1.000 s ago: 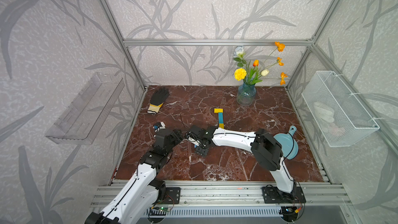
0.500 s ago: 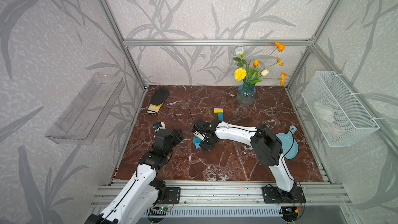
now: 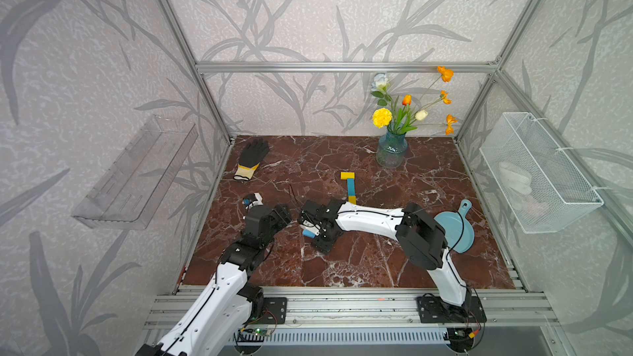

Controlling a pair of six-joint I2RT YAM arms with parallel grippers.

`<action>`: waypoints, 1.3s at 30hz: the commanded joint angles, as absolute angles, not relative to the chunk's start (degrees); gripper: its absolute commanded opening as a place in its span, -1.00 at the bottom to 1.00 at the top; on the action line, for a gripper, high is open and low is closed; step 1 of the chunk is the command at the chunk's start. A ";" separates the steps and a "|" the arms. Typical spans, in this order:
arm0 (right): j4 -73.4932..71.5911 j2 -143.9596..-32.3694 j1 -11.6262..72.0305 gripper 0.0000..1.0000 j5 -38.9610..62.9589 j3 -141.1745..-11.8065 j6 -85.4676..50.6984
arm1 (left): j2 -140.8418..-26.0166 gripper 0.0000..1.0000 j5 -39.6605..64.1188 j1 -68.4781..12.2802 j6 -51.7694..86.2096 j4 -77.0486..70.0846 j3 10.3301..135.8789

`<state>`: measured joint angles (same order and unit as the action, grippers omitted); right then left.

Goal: Assemble a giraffe with building blocks
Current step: Pick up the building block from the center of the board.

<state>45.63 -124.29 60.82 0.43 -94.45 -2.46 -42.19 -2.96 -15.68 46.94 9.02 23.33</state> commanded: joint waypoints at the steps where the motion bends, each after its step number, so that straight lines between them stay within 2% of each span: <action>1: 46.63 -125.86 60.56 0.52 -2.83 -97.62 -1.15 | -41.57 0.45 -3.78 -15.38 45.97 9.62 22.47; 5: 48.53 -128.43 60.51 0.55 -3.59 -100.91 -0.04 | -41.81 0.45 -4.87 -15.38 45.70 10.71 23.11; 11: 48.51 -131.58 60.57 0.54 0.42 -105.19 0.35 | -41.29 0.45 -5.77 -15.38 45.97 11.05 23.25; 22: 49.75 -134.52 60.64 0.29 1.63 -109.05 0.00 | -40.11 0.45 -6.20 -15.37 45.53 12.04 23.20; 28: 48.56 -132.01 60.61 -0.11 0.75 -104.90 -0.54 | -39.99 0.45 -5.98 -15.40 45.62 11.70 22.98; 31: 48.33 -130.82 60.54 -0.62 0.97 -103.39 -0.76 | -40.08 0.45 -5.71 -15.38 45.79 11.56 22.86; 35: 48.35 -126.78 60.55 -0.82 0.51 -101.43 -1.49 | -39.93 0.45 -5.49 -15.36 45.79 11.92 23.17; 38: 49.62 -118.54 59.40 -1.00 -5.96 -99.30 -2.67 | -39.72 0.45 -5.33 -15.38 45.70 12.18 23.20; 39: 50.15 -115.09 59.00 -1.00 -8.34 -98.18 -3.38 | -39.73 0.45 -5.09 -15.38 45.70 12.08 23.13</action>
